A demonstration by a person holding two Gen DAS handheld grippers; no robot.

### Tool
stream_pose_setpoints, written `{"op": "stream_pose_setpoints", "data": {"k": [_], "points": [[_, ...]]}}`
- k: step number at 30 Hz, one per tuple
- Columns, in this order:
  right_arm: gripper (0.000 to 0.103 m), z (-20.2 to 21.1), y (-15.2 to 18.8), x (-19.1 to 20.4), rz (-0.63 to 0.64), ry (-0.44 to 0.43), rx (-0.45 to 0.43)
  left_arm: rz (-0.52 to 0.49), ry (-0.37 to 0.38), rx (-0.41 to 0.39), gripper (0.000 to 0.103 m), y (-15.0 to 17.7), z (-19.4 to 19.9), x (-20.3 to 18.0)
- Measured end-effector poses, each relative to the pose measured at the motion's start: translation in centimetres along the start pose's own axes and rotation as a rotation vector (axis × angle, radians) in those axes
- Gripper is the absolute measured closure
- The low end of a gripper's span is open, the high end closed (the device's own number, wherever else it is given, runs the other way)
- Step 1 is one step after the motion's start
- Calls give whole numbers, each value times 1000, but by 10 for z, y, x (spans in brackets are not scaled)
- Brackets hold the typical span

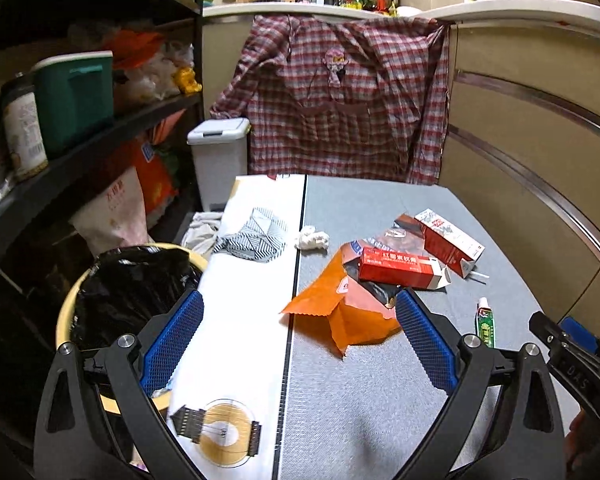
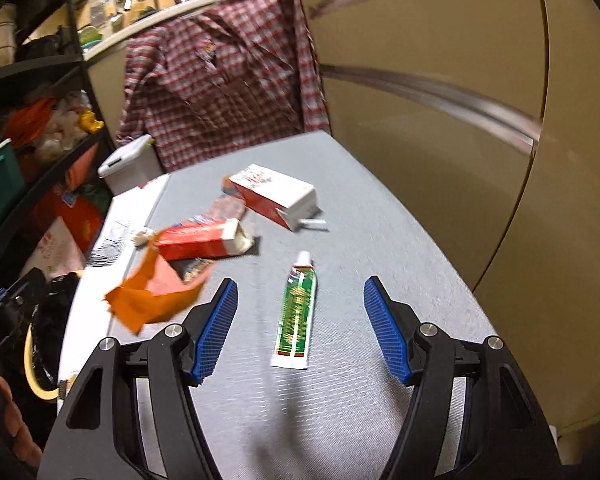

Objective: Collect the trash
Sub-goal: 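Move both tools back over the table toward the remaining trash, then grasp the green toothpaste tube with the right gripper while the left gripper grasps the orange wrapper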

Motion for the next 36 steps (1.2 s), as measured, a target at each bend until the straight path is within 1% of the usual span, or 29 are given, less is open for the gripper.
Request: {"op": "stream_pose_setpoints", "data": {"k": [3, 7, 10, 13, 15, 16, 17, 18, 20, 23, 28, 29, 31, 36], "points": [[37, -17, 6, -5, -16, -2, 26, 8, 1, 15, 9, 6, -13, -1], [37, -33, 13, -1, 2, 2, 52, -3, -17, 40, 9, 15, -31, -1], [37, -46, 22, 3, 11, 3, 87, 8, -28, 66, 9, 21, -44, 1], [40, -59, 33, 6, 36, 11, 131, 17, -30, 82, 9, 24, -53, 3], [45, -64, 40, 8, 51, 17, 159, 19, -29, 88, 9, 26, -56, 3], [50, -66, 42, 8, 50, 9, 177, 20, -28, 91, 9, 27, -58, 2], [55, -67, 42, 9, 53, 16, 178, 19, -27, 93, 9, 27, -59, 2], [59, -67, 42, 10, 58, 18, 181, 19, -26, 96, 9, 28, -60, 1], [74, -67, 43, 13, 80, 23, 184, 17, -24, 99, 9, 29, -62, -1], [75, -67, 44, 17, 98, 3, 184, 15, -22, 101, 9, 29, -62, -1], [76, -62, 43, 13, 74, -2, 173, 25, -20, 90, 9, 26, -57, 2], [97, -60, 41, 11, 67, -1, 165, 28, -20, 90, 9, 26, -57, 2], [100, -56, 35, 8, 48, -13, 156, 33, -17, 91, 9, 25, -58, 4], [100, -52, 32, 6, 47, -16, 149, 38, -10, 96, 9, 26, -60, 4]]}}
Point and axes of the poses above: each gripper's, at about its wrist camera, not at the fingertips, and z roughly against the way its jaws point, x to its left, y to its underside, the point moved 7 cm from there along -z, roughly the way its jaws point, and after that the axes turned 4 degrees about z, right-handed, at the moved point
